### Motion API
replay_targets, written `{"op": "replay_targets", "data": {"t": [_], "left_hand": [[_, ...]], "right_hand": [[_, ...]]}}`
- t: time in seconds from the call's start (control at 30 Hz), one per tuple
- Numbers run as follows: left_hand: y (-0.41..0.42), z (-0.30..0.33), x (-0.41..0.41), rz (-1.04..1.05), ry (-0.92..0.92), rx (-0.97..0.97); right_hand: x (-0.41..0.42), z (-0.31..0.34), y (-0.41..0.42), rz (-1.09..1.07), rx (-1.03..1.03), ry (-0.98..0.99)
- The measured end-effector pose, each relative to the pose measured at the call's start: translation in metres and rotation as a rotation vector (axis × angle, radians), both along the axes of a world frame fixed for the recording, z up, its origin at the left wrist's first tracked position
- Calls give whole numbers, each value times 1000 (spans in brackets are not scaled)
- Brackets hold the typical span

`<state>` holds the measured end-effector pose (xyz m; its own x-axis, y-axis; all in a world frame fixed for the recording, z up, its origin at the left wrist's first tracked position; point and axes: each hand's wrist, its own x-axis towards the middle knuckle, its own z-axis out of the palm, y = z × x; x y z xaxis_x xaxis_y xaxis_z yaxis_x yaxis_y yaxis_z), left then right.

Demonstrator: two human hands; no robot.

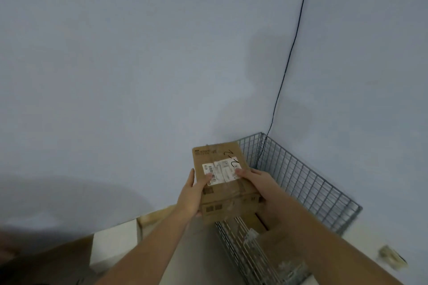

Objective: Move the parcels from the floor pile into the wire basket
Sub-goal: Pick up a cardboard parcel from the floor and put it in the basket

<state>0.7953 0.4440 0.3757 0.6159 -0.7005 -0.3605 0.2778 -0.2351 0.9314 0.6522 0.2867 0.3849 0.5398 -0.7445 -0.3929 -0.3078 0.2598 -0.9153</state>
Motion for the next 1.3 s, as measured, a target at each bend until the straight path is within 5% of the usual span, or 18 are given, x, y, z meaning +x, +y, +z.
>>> {"op": "replay_targets", "data": {"t": [0.47, 0.93, 1.1, 1.3], "left_hand": [[-180, 17, 171, -109, -40, 108], [-409, -38, 250, -875, -291, 170], [-471, -104, 223, -1156, -437, 240], [-528, -251, 198, -1244, -400, 486]], "right_hand": [[144, 10, -159, -46, 42, -108], [170, -48, -265, -474, -59, 135], [147, -113, -273, -620, 3, 301], [142, -253, -301, -683, 250, 438]]}}
